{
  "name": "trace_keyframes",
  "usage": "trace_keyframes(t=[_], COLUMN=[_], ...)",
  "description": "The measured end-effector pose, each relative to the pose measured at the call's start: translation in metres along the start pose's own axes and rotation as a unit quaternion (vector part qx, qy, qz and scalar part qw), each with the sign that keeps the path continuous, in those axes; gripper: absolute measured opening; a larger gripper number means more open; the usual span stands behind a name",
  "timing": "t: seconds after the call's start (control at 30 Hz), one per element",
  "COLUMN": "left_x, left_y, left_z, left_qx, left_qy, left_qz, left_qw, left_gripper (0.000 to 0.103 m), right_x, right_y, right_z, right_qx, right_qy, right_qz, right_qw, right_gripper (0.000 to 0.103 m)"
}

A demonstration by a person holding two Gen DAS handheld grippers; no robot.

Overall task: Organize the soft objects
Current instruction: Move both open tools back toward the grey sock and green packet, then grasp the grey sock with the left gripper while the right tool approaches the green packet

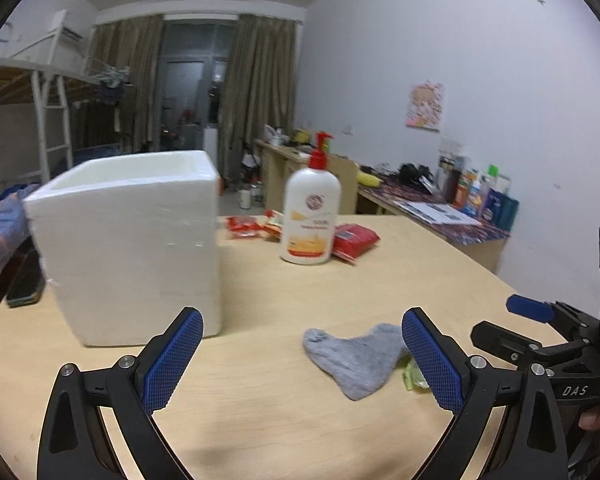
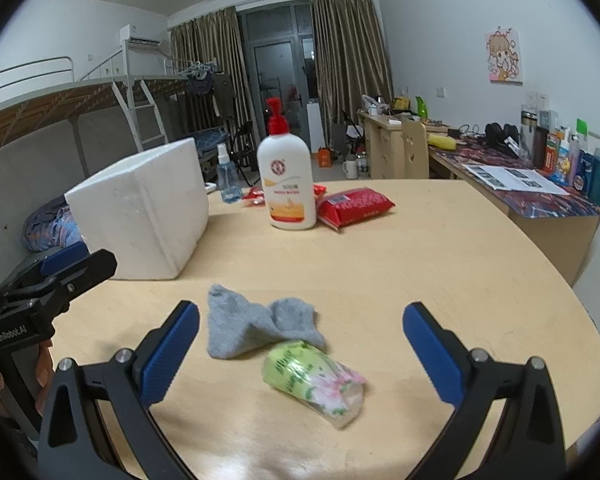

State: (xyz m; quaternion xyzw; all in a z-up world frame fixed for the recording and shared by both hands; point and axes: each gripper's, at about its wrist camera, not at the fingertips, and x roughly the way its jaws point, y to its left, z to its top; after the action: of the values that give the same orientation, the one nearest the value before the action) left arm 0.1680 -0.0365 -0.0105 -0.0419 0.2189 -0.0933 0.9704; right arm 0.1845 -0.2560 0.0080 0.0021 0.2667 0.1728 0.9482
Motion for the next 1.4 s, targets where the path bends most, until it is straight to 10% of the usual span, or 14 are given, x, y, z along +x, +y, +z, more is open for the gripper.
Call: trace_keyframes(t=[0.53,1.1,1.4], left_x=[0.073,0.105,0.115], left_y=[-0.015,-0.03,-0.039], left_z=[-0.009,-0.016,-0.021], left_qx=[0.014,0.009,0.019], left_qy=[0.119,0.179,0.201], left_qz=[-0.074,-0.075,-0.074], left_qw=[0.99,0.981,0.9766], left_gripper=[0.1,0.1,0.083], right_x=[0.021,0.038,0.038], right_y=[-0.024,-0.031,-0.038], right_z=[-0.015,-0.026,-0.027], right_qx=[0.013,0.007,0.01], right_qy=[0.042,0.07,0.07], right_qz=[0.0,0.018,0.024], right_qw=[0.999,0.997,0.997], right_gripper=[0.103,0.103,0.103])
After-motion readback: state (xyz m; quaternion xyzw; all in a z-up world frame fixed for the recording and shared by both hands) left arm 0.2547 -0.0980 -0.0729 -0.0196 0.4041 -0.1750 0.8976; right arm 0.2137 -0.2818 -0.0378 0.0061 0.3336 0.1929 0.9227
